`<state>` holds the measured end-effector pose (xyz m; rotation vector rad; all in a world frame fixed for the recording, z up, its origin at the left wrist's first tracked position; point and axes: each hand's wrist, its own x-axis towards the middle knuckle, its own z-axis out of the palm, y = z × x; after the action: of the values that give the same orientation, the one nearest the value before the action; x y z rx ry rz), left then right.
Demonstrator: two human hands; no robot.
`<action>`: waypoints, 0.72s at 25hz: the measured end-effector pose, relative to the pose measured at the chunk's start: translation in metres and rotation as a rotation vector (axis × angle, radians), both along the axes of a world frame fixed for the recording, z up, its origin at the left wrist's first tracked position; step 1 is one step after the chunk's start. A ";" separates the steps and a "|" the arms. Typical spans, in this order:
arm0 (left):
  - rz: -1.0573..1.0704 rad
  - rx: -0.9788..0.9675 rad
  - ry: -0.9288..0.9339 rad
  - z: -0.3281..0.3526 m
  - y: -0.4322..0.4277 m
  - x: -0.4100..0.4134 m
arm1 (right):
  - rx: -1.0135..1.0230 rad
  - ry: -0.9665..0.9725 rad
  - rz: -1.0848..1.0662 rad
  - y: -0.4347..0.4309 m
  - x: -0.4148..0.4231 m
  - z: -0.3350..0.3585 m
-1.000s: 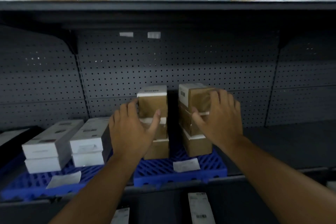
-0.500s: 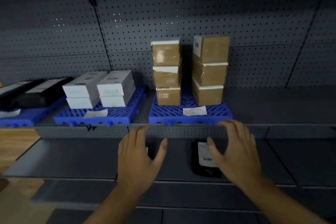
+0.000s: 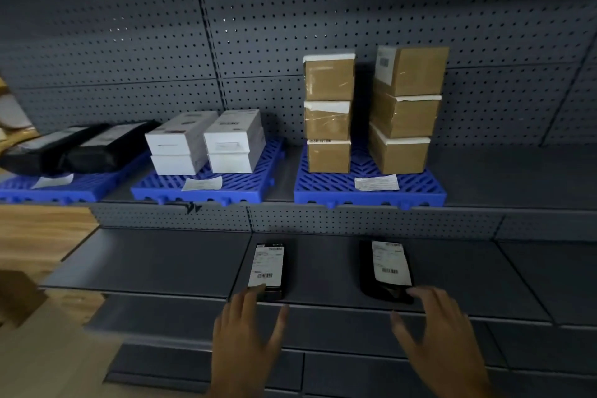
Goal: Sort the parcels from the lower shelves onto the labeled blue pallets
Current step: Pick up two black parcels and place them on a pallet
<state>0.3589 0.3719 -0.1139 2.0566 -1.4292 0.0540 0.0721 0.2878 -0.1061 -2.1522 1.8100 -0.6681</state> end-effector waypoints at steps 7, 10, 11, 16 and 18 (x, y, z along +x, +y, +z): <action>0.008 0.068 0.100 -0.032 -0.018 0.059 | 0.106 0.027 -0.165 -0.003 0.043 -0.031; 0.019 0.144 0.098 -0.049 -0.033 0.083 | 0.195 0.087 -0.245 0.007 0.047 -0.058; 0.027 0.159 0.100 -0.054 -0.037 0.084 | 0.234 0.121 -0.282 0.008 0.043 -0.076; 0.073 0.301 0.224 -0.069 -0.064 0.084 | 0.494 0.133 -0.280 -0.025 0.016 -0.157; 0.087 0.307 0.237 -0.079 -0.078 0.084 | 0.463 0.046 -0.283 -0.049 0.019 -0.127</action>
<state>0.4428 0.2938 -0.1924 2.2809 -1.2618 -0.3829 0.0915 0.2392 -0.2333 -1.6429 2.0679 -0.2168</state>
